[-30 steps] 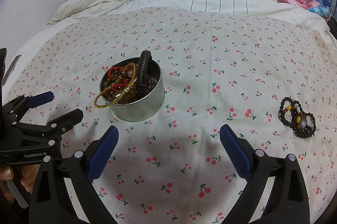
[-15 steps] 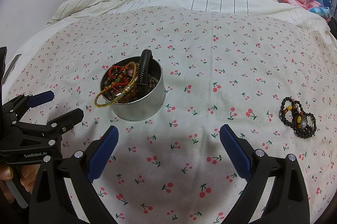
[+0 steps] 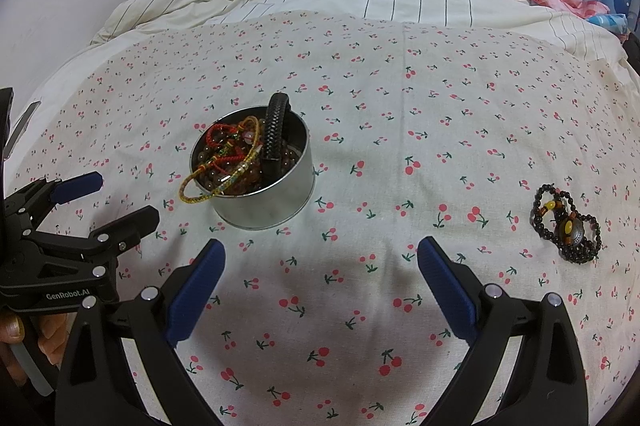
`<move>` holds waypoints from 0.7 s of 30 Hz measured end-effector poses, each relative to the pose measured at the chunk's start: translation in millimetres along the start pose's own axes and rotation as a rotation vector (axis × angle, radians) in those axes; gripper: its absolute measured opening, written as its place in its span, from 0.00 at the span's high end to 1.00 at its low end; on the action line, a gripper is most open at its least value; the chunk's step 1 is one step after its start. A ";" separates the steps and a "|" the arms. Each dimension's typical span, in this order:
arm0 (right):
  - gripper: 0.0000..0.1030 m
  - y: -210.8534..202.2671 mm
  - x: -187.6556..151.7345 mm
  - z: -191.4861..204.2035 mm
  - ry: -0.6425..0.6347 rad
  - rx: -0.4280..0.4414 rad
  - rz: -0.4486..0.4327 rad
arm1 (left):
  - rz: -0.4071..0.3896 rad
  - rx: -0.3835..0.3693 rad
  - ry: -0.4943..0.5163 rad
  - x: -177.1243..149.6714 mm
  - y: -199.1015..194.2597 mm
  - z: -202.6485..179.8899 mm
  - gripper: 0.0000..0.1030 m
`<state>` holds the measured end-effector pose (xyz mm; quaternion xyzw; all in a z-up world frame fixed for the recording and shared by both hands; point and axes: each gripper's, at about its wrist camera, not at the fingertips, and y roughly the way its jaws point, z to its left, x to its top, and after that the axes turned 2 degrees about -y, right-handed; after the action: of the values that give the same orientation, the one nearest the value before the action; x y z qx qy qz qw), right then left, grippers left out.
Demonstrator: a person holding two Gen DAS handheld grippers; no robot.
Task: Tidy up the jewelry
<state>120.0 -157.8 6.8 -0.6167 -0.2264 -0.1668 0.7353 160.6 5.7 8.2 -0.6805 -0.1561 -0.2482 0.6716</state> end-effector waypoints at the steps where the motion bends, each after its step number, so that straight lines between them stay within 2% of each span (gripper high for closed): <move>1: 0.10 0.1 0.9 0.1 -0.001 0.000 0.000 | 0.001 -0.003 -0.001 -0.3 0.2 0.0 0.07; 4: 0.10 0.5 0.4 0.7 -0.002 0.001 0.001 | -0.010 -0.047 -0.028 -2.3 -1.3 3.5 0.07; 6: 0.10 1.1 -0.8 0.8 -0.003 0.001 0.002 | -0.067 -0.101 -0.057 -5.4 -8.1 8.1 0.07; 10: 0.10 1.8 -1.0 0.3 -0.006 0.002 0.004 | -0.107 -0.067 -0.038 -6.3 -13.1 5.7 0.07; 15: 0.10 1.1 0.3 -0.9 -0.005 0.000 0.003 | -0.073 -0.016 -0.033 -0.5 -8.7 5.1 0.07; 21: 0.10 1.8 2.4 -1.5 -0.009 0.000 0.006 | -0.010 -0.015 -0.051 -0.2 0.9 8.9 0.07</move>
<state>123.2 -158.9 6.4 -0.6180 -0.2280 -0.1620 0.7348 162.0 14.6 7.5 -0.6909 -0.1747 -0.2354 0.6609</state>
